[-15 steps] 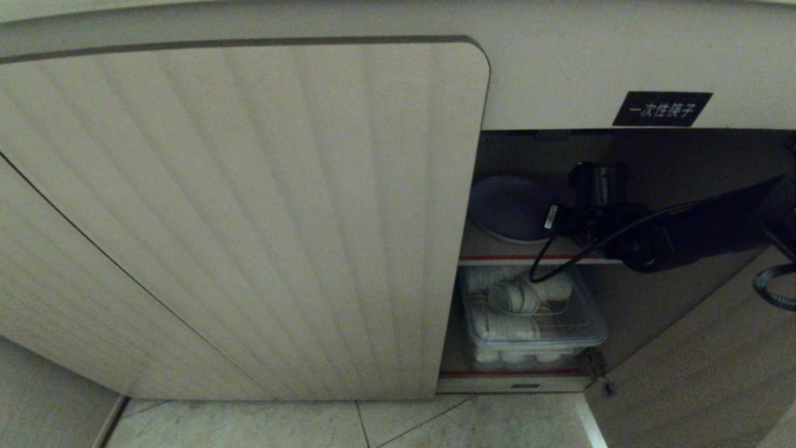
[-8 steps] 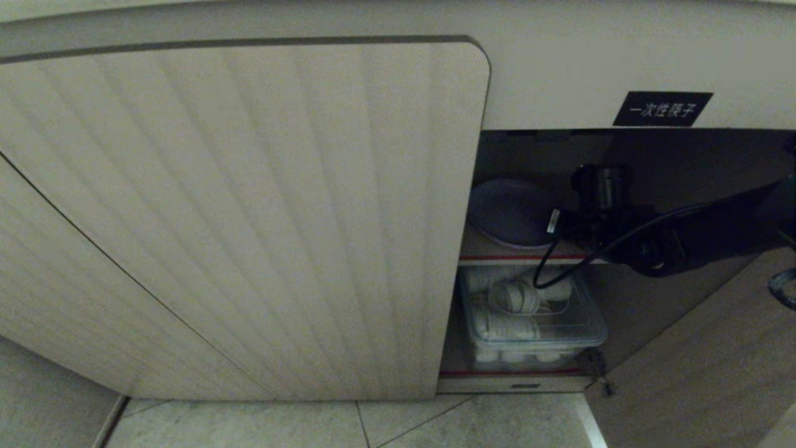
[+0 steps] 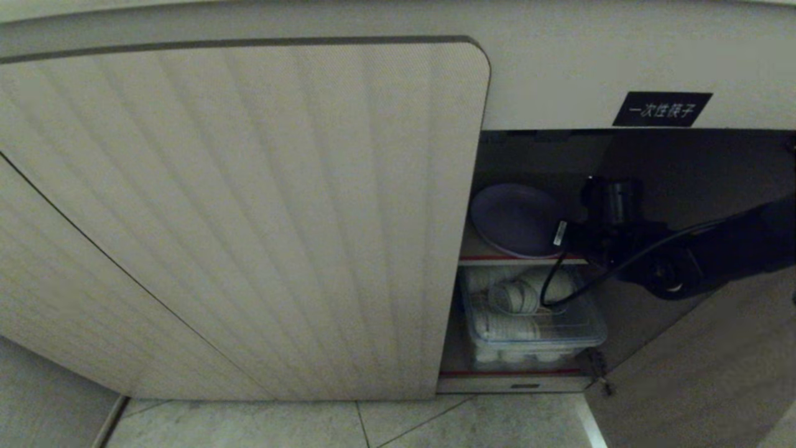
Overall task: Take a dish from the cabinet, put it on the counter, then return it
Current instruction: Take the plate from the cabinet
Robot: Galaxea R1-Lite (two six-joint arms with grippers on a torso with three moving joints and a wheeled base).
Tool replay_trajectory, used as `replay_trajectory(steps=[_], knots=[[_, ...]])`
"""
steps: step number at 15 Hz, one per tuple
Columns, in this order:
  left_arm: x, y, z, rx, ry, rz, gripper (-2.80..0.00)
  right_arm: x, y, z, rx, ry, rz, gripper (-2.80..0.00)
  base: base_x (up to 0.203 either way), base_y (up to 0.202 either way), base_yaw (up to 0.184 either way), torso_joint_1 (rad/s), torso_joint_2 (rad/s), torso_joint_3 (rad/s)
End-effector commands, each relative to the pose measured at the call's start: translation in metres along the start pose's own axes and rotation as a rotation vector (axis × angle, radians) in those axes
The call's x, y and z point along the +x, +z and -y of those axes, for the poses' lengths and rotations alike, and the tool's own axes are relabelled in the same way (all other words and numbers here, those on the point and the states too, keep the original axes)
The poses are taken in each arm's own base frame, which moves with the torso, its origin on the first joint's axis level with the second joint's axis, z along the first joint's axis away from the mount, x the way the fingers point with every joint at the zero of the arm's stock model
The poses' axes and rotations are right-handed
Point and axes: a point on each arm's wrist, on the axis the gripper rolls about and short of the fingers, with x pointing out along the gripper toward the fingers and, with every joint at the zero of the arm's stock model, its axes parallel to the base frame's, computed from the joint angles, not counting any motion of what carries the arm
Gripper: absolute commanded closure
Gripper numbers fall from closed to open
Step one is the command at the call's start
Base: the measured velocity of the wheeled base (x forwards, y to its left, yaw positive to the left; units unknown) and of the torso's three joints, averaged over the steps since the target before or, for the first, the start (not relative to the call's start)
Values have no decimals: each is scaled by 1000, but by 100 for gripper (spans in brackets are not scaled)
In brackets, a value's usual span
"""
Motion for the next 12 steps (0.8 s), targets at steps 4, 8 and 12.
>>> replay_trajectory(steps=[4,8,12], knots=[[0,0,0,-1,0,1,0,-13,-11,3,-2,14,1,0,0,0,0,0,0,0],[0,0,0,-1,0,2,0,-21,-9,3,0,24,11,0,0,0,0,0,0,0],[0,0,0,-1,0,1,0,-31,-5,7,4,27,18,0,0,0,0,0,0,0]])
